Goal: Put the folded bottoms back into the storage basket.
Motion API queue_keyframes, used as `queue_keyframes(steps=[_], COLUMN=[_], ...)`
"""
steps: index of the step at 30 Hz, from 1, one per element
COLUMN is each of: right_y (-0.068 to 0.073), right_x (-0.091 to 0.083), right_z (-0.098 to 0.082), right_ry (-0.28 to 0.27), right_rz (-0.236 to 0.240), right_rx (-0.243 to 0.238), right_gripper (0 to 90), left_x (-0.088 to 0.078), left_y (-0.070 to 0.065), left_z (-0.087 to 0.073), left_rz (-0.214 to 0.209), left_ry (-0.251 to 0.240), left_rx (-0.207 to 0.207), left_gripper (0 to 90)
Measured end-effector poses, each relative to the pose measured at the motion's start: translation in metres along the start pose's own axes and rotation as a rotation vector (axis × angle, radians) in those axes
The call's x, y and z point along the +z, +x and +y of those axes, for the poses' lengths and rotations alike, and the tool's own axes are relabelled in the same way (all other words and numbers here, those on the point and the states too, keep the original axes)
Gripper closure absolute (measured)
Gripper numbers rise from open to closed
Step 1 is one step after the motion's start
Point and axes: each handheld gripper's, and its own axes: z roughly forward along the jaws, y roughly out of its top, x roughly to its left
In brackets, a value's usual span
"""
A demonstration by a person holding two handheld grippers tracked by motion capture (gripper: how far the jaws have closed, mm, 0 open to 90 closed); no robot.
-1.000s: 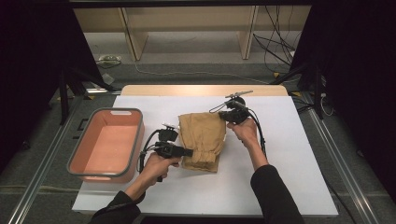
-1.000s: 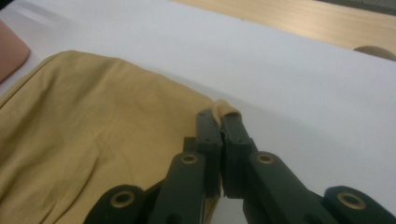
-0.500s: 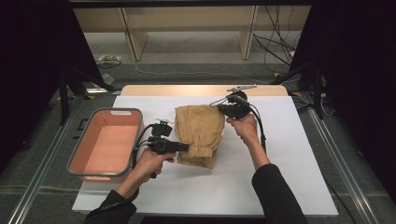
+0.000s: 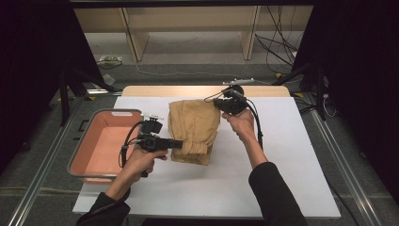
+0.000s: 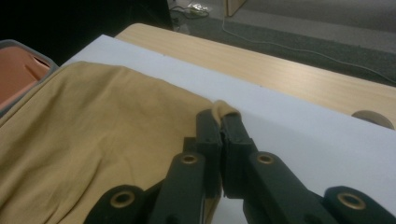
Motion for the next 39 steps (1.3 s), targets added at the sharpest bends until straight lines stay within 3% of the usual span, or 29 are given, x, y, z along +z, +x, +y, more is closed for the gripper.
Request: queue_keyframes(steps=[11,16,39], right_y=[0.028,0.039,0.078], right_x=[0.002,0.004,0.016], right_z=[0.021,0.028,0.053], right_ry=[-0.027,-0.037,-0.065], right_rz=[0.018,0.028,0.071], right_rx=[-0.034,-0.048,-0.084], right_gripper=[88.3,88.3,88.2], left_x=[-0.032,-0.046,-0.093], left_y=[0.012,0.021,0.043], left_z=[0.0,-0.002,-0.003], left_rz=[0.018,0.015,0.053], left_ry=[-0.034,-0.047,-0.086], left_rx=[0.001,-0.018,-0.019], left_gripper=[74.1,74.0,73.9])
